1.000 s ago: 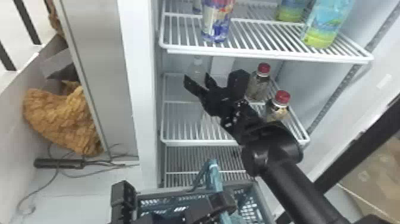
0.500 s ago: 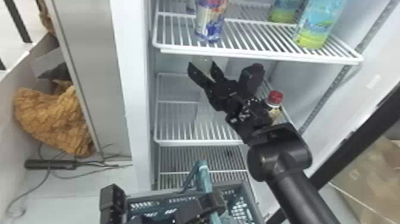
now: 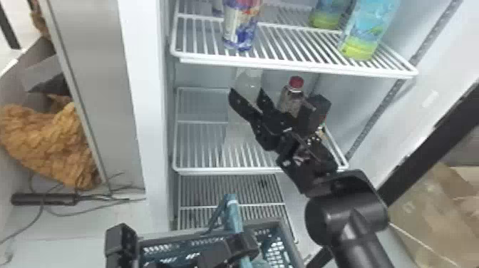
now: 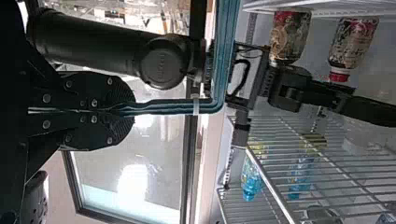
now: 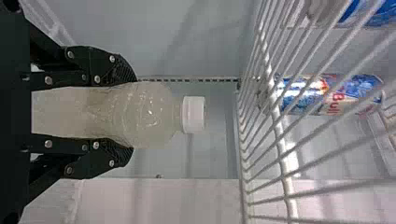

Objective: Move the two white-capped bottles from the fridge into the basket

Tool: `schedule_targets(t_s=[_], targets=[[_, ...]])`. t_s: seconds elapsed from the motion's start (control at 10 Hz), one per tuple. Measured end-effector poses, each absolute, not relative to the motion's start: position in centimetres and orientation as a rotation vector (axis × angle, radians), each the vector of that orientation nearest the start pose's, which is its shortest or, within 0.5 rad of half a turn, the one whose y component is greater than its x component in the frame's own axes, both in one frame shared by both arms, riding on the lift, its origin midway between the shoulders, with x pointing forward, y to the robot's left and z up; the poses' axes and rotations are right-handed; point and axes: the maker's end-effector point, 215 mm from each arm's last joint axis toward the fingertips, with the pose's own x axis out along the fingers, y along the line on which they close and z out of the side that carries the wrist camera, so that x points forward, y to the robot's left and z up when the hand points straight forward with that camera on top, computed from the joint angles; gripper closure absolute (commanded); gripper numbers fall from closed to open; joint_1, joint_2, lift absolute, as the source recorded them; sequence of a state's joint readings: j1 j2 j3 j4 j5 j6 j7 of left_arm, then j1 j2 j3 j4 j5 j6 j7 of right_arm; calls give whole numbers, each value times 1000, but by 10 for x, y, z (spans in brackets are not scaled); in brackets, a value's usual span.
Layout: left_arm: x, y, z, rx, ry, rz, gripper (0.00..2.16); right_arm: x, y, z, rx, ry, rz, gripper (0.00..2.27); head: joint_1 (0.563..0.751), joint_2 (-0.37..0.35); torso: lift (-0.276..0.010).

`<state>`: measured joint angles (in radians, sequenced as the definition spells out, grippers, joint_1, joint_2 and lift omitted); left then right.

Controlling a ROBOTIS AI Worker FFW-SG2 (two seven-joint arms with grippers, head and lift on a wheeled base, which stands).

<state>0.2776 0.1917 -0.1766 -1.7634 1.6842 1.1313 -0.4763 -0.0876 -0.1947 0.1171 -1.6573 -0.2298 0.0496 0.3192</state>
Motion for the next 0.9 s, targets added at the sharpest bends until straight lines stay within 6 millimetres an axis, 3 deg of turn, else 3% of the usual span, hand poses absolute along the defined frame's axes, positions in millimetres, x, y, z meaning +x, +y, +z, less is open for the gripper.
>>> schedule_targets(t_s=[0.3, 0.9], targets=[[273, -43, -287, -1651, 826, -1280, 1119, 569, -158, -249, 28, -112, 457, 843, 695, -263, -260], [275, -42, -288, -1655, 818, -1273, 1119, 503, -140, -225, 85, -114, 509, 838, 695, -260, -260]])
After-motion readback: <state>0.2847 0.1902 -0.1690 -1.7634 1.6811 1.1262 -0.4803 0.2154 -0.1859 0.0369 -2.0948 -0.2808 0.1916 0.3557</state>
